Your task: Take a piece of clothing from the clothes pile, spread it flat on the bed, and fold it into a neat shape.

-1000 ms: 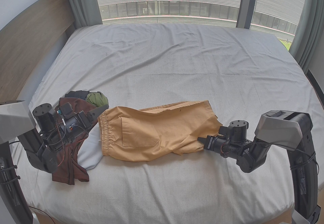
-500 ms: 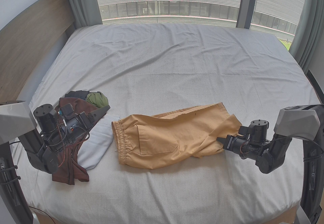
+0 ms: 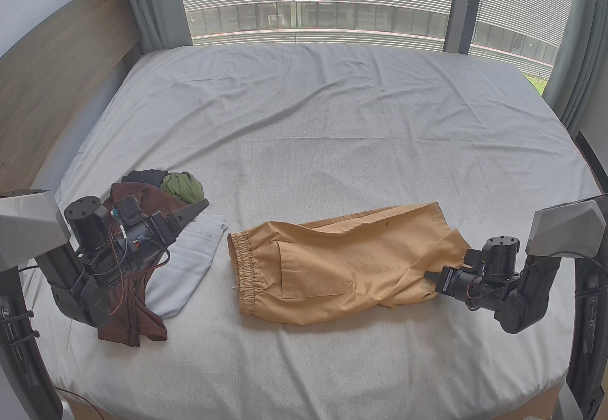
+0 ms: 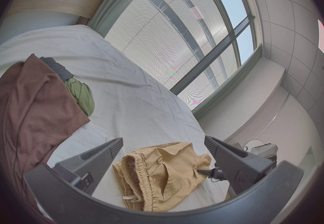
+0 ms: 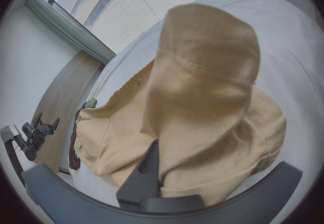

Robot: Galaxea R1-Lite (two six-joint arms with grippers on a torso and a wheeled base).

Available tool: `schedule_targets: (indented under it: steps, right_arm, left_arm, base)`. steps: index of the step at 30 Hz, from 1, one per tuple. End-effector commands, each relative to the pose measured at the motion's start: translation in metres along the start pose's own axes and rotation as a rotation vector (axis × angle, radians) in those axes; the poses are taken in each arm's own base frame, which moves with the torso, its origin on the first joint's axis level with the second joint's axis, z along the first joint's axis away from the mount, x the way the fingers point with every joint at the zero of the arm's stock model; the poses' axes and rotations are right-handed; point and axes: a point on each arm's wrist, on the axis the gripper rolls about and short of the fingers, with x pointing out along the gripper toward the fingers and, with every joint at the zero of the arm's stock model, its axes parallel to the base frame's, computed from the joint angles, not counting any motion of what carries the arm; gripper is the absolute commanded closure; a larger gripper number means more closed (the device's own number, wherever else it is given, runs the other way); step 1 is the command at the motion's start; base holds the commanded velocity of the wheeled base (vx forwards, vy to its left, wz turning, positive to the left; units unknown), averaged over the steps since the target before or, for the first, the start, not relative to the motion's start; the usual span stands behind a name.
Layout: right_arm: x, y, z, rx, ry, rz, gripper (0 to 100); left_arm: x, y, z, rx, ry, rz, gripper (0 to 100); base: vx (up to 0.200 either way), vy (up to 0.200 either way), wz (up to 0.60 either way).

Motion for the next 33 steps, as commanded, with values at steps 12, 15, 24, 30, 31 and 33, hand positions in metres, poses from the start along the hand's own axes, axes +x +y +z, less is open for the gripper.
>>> schedule_targets:
  steps: [12, 15, 24, 30, 31, 33]
  right_arm:
    - [-0.053, 0.003, -0.036, -0.021, 0.113, -0.043, 0]
    - [-0.067, 0.006, -0.043, -0.031, 0.110, -0.034, 0]
    - [-0.080, 0.018, -0.031, -0.043, 0.058, 0.021, 0]
    - [-0.064, 0.010, -0.010, -0.026, -0.036, 0.028, 0]
    - [-0.060, 0.004, -0.009, -0.018, -0.037, 0.016, 0]
    - [-0.052, -0.003, -0.007, -0.008, -0.038, 0.002, 0]
  left_arm:
    - [0.000, 0.000, 0.000, 0.000, 0.001, -0.001, 0]
    - [0.000, 0.000, 0.000, 0.000, 0.001, -0.001, 0]
    - [0.001, -0.001, -0.001, 0.001, 0.003, -0.003, 0]
    - [0.001, -0.002, 0.000, 0.004, -0.001, -0.004, 0]
    - [0.001, -0.002, 0.000, 0.004, -0.001, -0.004, 0]
    - [0.001, -0.002, 0.000, 0.004, -0.001, -0.004, 0]
  base:
    - [0.000, 0.000, 0.00]
    - [0.000, 0.000, 0.00]
    - [0.000, 0.000, 0.00]
    - [0.000, 0.000, 0.00]
    - [0.000, 0.000, 0.00]
    - [0.000, 0.000, 0.00]
